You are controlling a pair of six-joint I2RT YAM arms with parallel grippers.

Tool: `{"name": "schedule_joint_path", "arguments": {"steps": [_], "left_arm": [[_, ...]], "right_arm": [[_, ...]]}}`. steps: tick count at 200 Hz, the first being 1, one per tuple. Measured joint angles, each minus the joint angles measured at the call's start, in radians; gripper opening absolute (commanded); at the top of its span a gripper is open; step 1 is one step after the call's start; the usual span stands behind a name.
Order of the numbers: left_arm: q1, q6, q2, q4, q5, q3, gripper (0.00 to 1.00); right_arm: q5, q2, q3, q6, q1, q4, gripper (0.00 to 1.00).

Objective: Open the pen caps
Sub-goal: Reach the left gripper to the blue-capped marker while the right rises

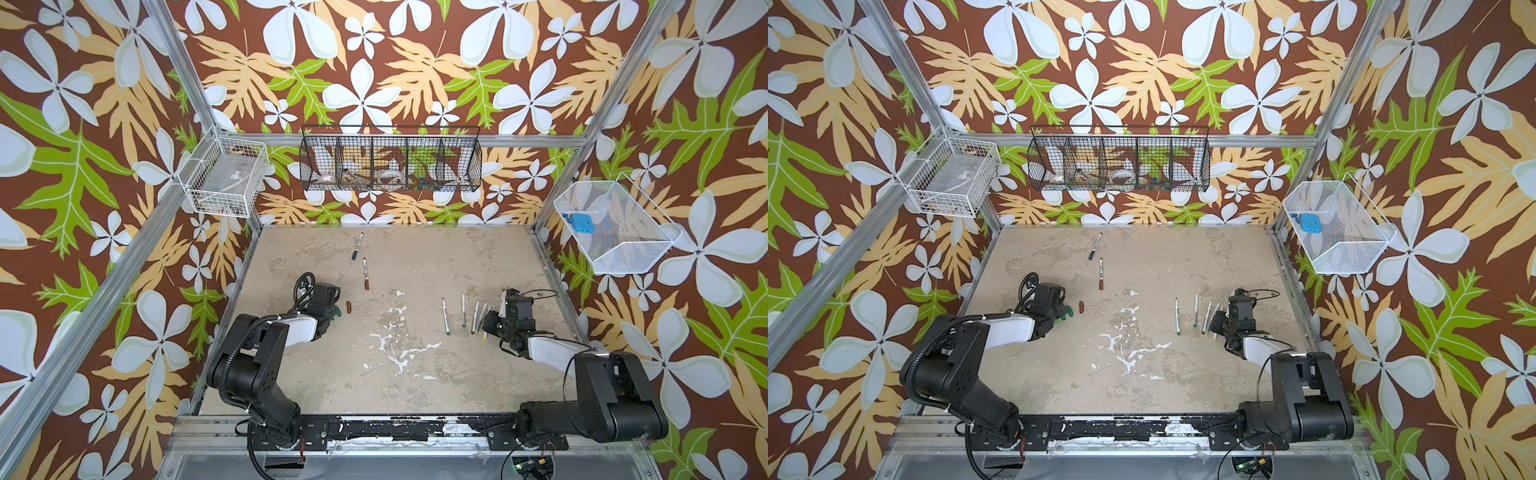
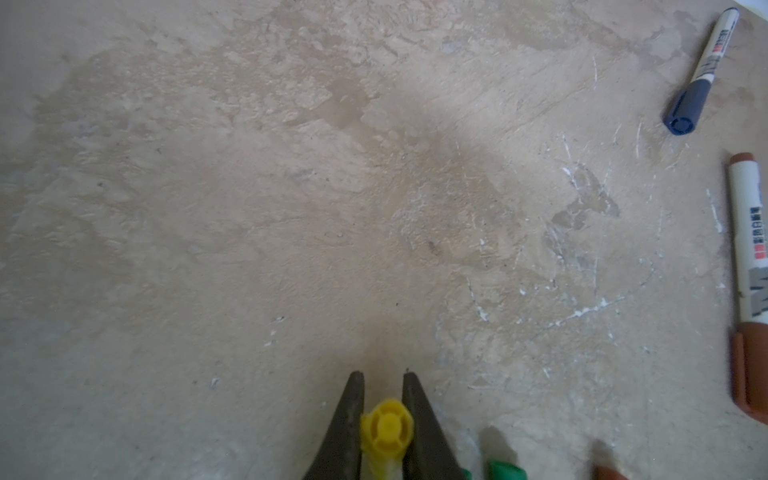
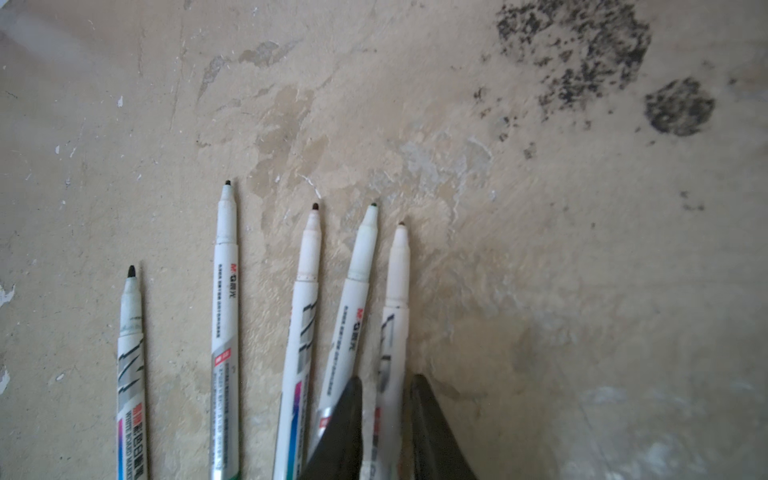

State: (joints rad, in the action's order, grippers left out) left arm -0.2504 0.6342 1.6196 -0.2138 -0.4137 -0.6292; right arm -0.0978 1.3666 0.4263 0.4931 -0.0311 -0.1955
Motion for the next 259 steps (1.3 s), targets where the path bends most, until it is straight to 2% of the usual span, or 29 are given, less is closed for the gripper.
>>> {"name": "schedule_joint_path", "arguments": {"steps": [57,90,108,135,154,167,193,217,240,259], "left_arm": [[0.0,-0.007,0.004,0.018,0.016,-0.001,0.37],[0.0,-0.011,-0.027,0.014,0.032,0.014,0.48],[-0.002,-0.034,-0.1,0.001,0.056,0.051,0.52],[-0.045,-0.064,-0.286,-0.075,0.074,0.145,0.58],[-0.099,-0.097,-0.396,-0.144,0.096,0.213,0.6],[-0.144,-0.119,-0.421,-0.171,0.121,0.22,0.61],[-0.199,-0.145,-0.376,-0.194,0.197,0.166,0.63],[-0.216,-0.164,-0.28,-0.182,0.247,0.07,0.7],[-0.217,-0.195,-0.158,-0.154,0.249,-0.063,0.78],[-0.206,-0.23,-0.033,-0.116,0.22,-0.198,0.8]], "right_arm": [[-0.01,-0.025,-0.004,-0.004,0.0,0.0,0.41],[-0.011,-0.095,-0.021,-0.008,0.0,0.001,0.51],[-0.022,-0.16,-0.036,-0.012,-0.002,0.002,0.52],[-0.072,-0.275,-0.057,-0.027,-0.014,0.001,0.52],[-0.106,-0.36,-0.063,-0.048,-0.068,-0.001,0.53],[-0.137,-0.401,-0.063,-0.065,-0.12,-0.016,0.53],[-0.192,-0.424,-0.056,-0.104,-0.219,-0.042,0.53],[-0.196,-0.397,-0.003,-0.118,-0.316,-0.038,0.54],[-0.188,-0.339,0.086,-0.135,-0.391,-0.025,0.55],[-0.182,-0.303,0.126,-0.142,-0.421,-0.011,0.55]]}}
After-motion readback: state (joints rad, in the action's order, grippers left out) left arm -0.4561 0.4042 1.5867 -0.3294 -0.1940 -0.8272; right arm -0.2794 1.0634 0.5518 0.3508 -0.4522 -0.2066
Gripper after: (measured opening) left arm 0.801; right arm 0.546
